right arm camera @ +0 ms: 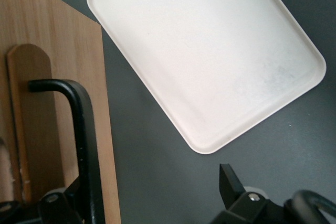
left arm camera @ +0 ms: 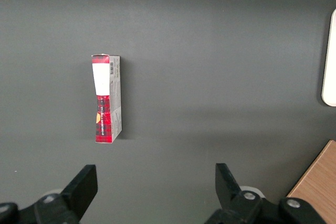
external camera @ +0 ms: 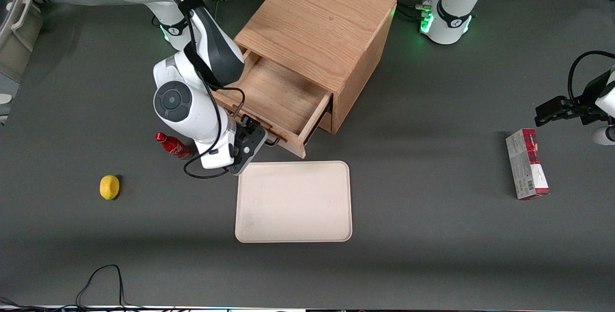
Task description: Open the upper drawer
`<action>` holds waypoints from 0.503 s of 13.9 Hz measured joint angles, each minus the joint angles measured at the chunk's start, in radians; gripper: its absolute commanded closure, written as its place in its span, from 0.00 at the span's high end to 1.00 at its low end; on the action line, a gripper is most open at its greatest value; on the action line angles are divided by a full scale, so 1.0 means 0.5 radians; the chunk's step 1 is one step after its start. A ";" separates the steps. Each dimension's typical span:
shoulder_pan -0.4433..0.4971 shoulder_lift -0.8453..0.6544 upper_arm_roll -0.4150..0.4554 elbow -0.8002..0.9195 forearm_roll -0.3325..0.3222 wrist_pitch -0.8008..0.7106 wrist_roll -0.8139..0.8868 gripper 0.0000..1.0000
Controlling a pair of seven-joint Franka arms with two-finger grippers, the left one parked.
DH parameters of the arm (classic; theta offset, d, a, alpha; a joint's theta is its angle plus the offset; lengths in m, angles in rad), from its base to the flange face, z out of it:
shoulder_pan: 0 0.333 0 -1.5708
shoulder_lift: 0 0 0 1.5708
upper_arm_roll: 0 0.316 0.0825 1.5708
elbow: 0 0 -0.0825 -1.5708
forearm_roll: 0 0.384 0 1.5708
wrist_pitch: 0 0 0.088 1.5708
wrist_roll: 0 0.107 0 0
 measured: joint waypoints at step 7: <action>-0.113 0.166 -0.001 0.292 -0.013 -0.213 -0.059 1.00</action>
